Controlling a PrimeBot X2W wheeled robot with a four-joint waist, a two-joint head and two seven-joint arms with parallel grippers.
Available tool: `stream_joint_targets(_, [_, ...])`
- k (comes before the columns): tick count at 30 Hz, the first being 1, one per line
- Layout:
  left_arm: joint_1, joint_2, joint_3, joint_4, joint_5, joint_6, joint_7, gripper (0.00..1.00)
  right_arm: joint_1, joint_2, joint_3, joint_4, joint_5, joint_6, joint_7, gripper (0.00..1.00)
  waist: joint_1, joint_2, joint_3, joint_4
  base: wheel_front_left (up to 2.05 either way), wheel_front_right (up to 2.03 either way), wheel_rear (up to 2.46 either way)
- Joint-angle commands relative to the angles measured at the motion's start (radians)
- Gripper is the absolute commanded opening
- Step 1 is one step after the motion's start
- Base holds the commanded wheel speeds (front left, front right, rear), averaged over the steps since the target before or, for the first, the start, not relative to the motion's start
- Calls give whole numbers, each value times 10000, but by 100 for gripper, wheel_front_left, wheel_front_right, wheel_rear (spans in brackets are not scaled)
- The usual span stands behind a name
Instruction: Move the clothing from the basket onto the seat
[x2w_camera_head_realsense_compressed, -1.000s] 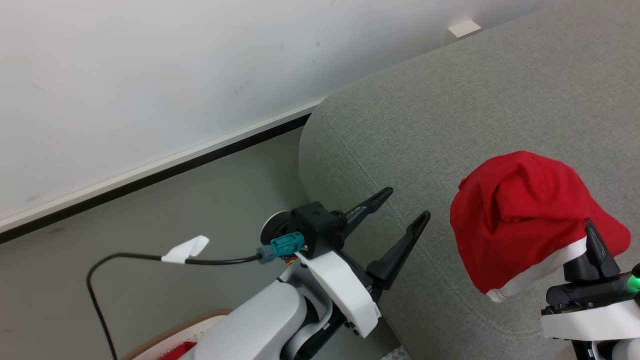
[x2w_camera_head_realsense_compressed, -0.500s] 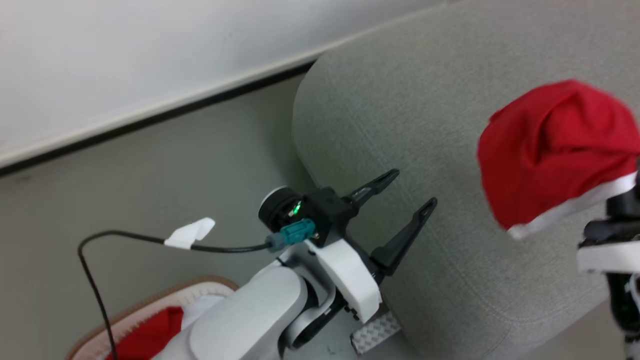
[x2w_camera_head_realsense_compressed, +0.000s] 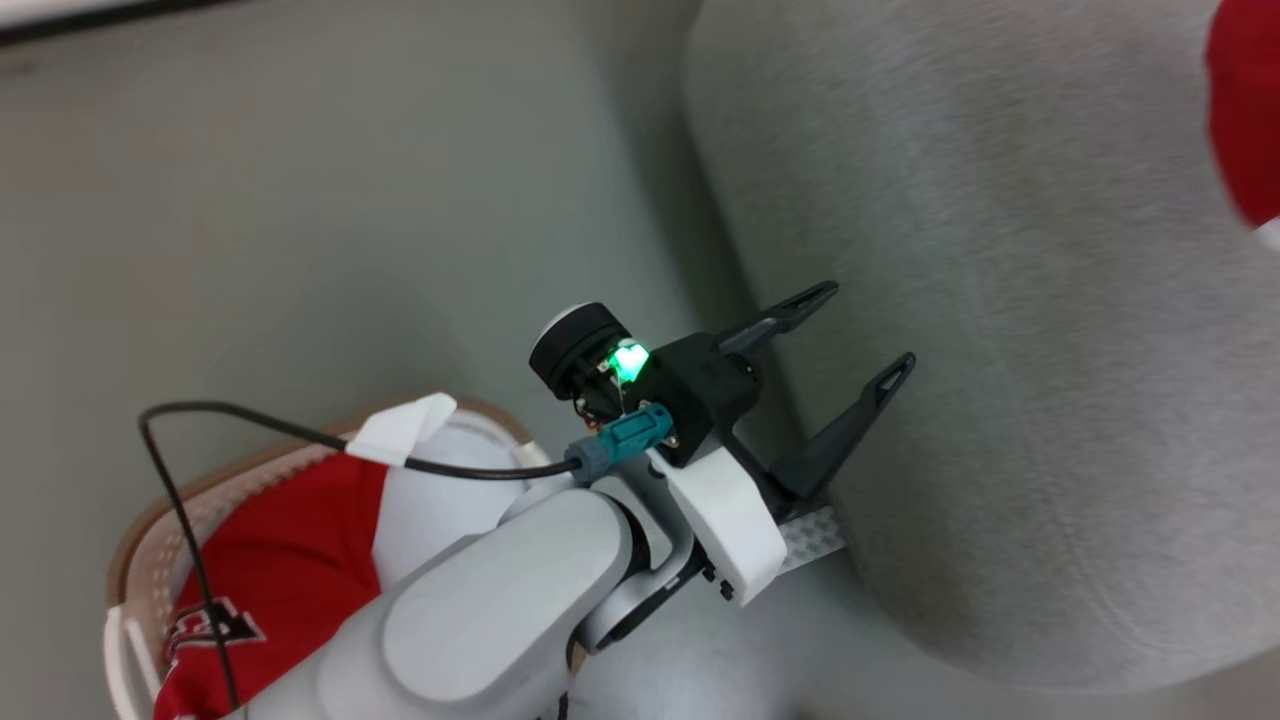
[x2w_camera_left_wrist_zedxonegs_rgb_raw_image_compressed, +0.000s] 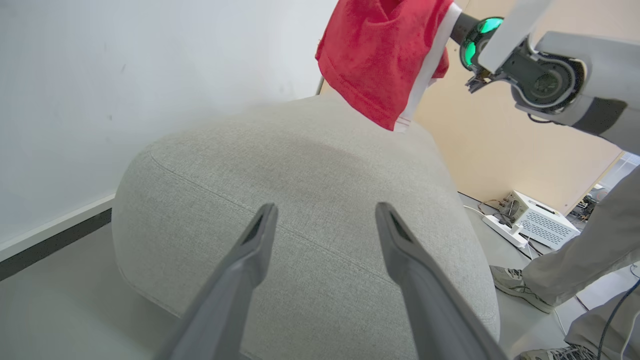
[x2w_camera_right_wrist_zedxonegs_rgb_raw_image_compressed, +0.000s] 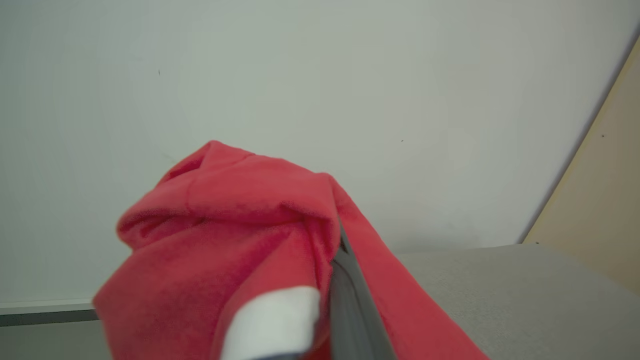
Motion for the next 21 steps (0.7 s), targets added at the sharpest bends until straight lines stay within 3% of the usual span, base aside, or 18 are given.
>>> stream_joint_targets(1, [-167, 8, 9, -38, 116, -11, 2, 100, -361, -208, -16, 301, 158, -27, -80, 0, -2, 0, 826, 750, 0, 0, 0])
stream_joint_targets(9, [-503, -113, -6, -7, 310, 88, -91, 100, -2116, -1497, 202, 2701, 601, -27, -166, 0, -2, 0, 1598, 1620, 0, 0, 0])
stream_joint_targets(14, [-652, -103, 7, -21, 306, 121, -154, 100, -2879, -1956, 915, 4509, 757, -27, 524, 0, -2, 0, 1925, 1959, 0, 0, 0])
stream_joint_targets(19, [-588, -132, -27, 128, 248, 112, -284, 100, -3234, -1798, 1730, 6113, 916, -27, 1587, 0, -2, 0, 1858, 2086, 0, 0, 0])
stream_joint_targets(20, [-550, -137, -27, 179, 219, 114, -315, 100, -3262, -1807, 1875, 6323, 993, -29, 1799, 2, -2, 0, 1791, 2091, 0, 0, 0])
stream_joint_targets(21, [-519, -145, -32, 219, 195, 117, -359, 100, -3235, -1786, 2075, 6399, 1050, -27, 1972, 19, -2, 0, 1716, 2099, 0, 0, 0])
